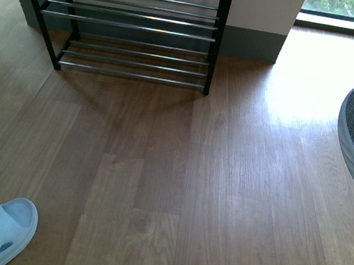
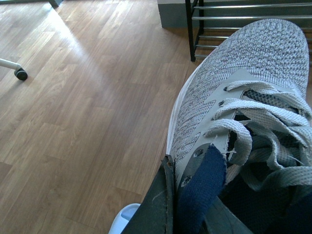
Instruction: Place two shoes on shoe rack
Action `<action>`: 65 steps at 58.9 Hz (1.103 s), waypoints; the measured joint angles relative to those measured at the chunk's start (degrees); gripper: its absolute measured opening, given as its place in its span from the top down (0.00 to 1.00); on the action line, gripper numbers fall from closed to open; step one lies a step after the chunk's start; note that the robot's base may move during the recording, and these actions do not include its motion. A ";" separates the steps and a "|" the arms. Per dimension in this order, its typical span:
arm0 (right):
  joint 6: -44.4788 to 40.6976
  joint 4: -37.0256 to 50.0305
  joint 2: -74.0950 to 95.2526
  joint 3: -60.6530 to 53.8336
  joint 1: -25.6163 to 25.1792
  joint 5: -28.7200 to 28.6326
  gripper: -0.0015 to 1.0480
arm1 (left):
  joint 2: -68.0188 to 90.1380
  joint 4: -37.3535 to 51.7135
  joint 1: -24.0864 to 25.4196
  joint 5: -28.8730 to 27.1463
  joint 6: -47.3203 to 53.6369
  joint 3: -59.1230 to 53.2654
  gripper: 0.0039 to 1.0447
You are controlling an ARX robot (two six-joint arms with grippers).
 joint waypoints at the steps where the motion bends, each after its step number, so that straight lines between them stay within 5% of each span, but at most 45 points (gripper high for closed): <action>1: 0.00 0.02 0.00 0.00 0.00 0.02 0.99 | 0.00 0.00 0.00 -0.02 0.00 0.00 0.99; 65: 0.00 0.00 0.02 -0.02 0.02 0.66 0.99 | 0.04 0.00 -0.04 0.48 0.00 0.00 0.99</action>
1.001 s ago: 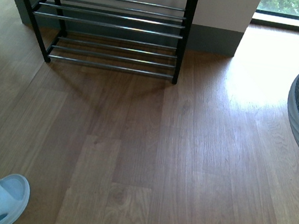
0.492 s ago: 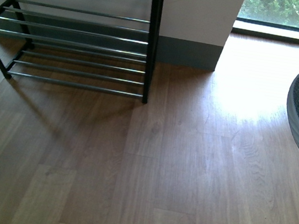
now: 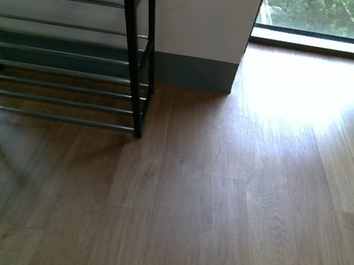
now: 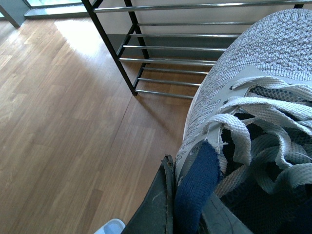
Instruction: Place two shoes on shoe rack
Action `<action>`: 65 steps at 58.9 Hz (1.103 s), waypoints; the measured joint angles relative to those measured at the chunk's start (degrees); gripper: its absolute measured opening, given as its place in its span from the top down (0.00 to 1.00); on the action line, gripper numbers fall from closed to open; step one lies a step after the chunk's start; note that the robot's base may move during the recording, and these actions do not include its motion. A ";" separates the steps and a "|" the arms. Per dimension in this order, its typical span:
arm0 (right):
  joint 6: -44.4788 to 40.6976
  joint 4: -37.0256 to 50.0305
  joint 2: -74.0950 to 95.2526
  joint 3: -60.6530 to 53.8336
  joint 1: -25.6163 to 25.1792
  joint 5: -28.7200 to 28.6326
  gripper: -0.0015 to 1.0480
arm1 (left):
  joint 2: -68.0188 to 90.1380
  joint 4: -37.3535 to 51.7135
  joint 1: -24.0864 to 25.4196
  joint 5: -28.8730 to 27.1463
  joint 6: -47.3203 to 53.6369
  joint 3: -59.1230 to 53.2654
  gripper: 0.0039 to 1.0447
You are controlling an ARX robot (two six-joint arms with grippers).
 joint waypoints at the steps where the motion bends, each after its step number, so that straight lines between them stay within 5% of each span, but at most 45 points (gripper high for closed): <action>1: 0.00 0.00 0.00 0.00 0.00 -0.04 0.99 | 0.00 0.00 0.00 -0.09 0.00 0.00 0.99; 65: 0.00 0.00 0.04 -0.02 0.02 -0.61 0.99 | -0.04 0.00 0.07 -0.63 0.00 0.00 0.99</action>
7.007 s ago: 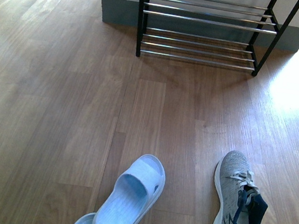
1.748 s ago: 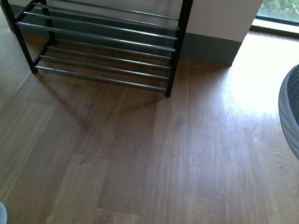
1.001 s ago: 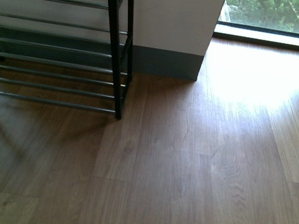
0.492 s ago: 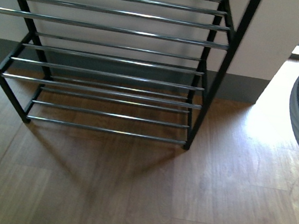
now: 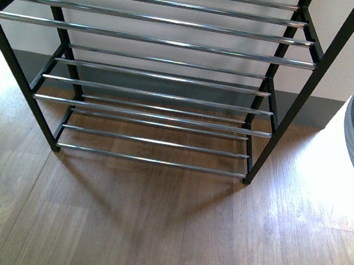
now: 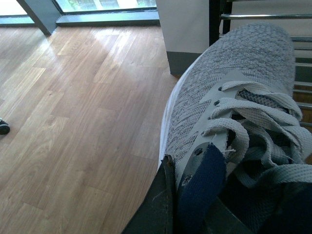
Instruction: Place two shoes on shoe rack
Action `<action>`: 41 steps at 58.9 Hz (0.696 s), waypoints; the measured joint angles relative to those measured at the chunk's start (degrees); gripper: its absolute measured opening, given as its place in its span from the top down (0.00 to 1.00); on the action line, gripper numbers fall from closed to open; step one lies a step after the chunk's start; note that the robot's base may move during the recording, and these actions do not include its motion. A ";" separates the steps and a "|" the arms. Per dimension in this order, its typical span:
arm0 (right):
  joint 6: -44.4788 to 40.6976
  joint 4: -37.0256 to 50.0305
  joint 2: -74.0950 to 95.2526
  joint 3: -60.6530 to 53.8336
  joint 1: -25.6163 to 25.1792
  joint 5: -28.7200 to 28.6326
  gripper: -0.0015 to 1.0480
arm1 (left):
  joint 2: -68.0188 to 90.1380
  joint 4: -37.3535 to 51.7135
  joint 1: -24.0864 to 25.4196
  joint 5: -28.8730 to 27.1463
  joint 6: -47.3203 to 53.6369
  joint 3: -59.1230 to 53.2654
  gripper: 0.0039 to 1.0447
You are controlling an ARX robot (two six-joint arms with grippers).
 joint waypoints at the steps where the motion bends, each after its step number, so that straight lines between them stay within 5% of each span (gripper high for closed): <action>1: 0.00 0.00 0.00 0.00 0.00 0.04 0.99 | 0.00 0.00 0.00 0.11 0.00 0.00 0.99; 41: 0.00 -0.04 0.04 -0.02 -0.02 -0.07 0.99 | 0.04 0.00 0.00 0.46 0.00 0.00 0.99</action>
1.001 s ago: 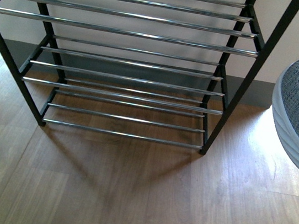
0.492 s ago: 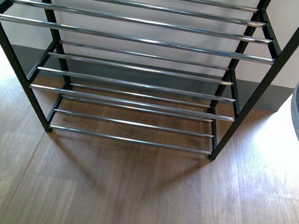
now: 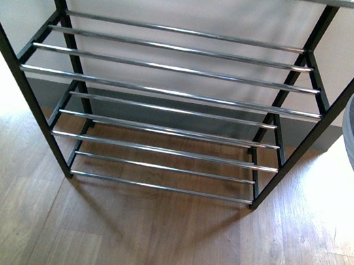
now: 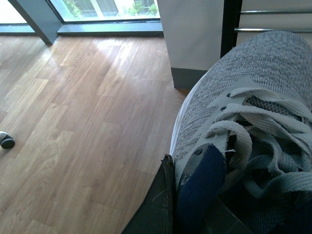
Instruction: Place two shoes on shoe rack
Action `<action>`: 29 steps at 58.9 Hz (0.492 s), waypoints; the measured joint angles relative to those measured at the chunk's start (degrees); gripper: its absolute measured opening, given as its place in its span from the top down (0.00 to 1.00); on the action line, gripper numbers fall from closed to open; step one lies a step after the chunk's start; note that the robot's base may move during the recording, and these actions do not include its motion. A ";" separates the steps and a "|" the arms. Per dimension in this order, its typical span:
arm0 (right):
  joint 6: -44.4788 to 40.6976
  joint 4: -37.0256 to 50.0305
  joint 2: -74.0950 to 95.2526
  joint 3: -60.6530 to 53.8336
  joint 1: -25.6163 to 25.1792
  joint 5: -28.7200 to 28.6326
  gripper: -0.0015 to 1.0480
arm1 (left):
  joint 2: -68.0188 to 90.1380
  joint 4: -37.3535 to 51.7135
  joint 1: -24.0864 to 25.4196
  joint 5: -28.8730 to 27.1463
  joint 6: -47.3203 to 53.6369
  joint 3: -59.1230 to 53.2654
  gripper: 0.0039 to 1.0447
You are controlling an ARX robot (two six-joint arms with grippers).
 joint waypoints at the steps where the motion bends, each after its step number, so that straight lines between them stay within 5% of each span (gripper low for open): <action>1: 0.00 0.00 0.00 0.00 0.00 0.02 0.99 | 0.00 0.00 0.00 -0.07 -0.02 0.00 0.99; 29: 0.00 0.00 0.00 0.00 0.00 0.00 0.99 | -0.02 0.00 -0.02 -0.37 -0.02 0.00 0.99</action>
